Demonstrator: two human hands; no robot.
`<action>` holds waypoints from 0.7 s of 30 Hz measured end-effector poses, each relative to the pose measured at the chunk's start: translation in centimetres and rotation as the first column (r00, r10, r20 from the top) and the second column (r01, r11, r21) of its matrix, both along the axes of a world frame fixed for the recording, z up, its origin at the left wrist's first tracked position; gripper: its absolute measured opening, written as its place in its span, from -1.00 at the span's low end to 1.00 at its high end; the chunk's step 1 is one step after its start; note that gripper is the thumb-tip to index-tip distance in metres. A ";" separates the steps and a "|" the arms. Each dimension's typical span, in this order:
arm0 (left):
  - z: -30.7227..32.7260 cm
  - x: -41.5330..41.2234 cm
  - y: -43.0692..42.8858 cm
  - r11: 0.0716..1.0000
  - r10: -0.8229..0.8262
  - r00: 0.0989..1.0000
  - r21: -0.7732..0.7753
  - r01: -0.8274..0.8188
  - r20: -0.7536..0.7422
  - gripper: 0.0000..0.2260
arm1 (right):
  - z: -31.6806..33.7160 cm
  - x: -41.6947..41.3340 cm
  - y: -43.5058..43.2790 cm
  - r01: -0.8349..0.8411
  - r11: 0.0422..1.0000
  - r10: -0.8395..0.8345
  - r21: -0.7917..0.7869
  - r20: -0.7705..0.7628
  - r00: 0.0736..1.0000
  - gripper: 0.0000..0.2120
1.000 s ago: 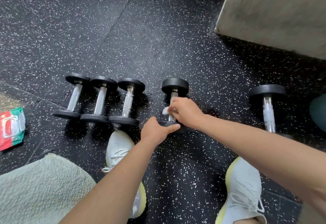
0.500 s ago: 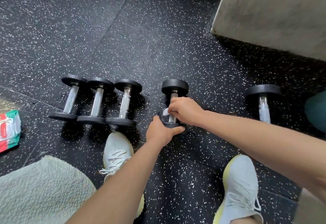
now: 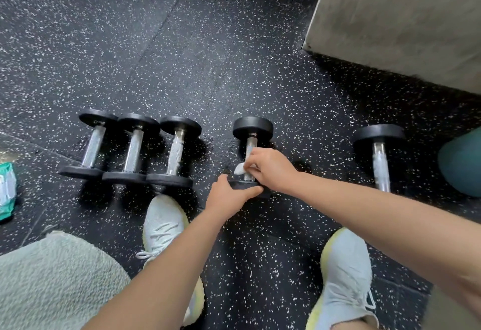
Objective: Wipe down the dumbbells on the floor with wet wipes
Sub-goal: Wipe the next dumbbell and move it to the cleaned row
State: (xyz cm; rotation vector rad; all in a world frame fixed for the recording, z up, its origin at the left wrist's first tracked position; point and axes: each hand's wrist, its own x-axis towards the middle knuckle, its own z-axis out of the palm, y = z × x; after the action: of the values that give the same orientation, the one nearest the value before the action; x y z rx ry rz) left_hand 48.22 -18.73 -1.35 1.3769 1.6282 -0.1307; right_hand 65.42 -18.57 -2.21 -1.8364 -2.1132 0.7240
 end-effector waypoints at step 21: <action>0.1 0.0 -0.1 0.999 0.002 1.000 -0.042 -0.003 -0.007 0.09 | 1.3 0.8 2.3 0.275 0.960 -0.275 -0.052 0.007 0.961 -0.87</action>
State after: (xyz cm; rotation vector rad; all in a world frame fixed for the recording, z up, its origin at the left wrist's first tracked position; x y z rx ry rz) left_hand 48.25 -18.80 -1.30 1.3439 1.6243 -0.1678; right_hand 66.21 -16.27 -0.92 -2.1007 -1.8004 0.7155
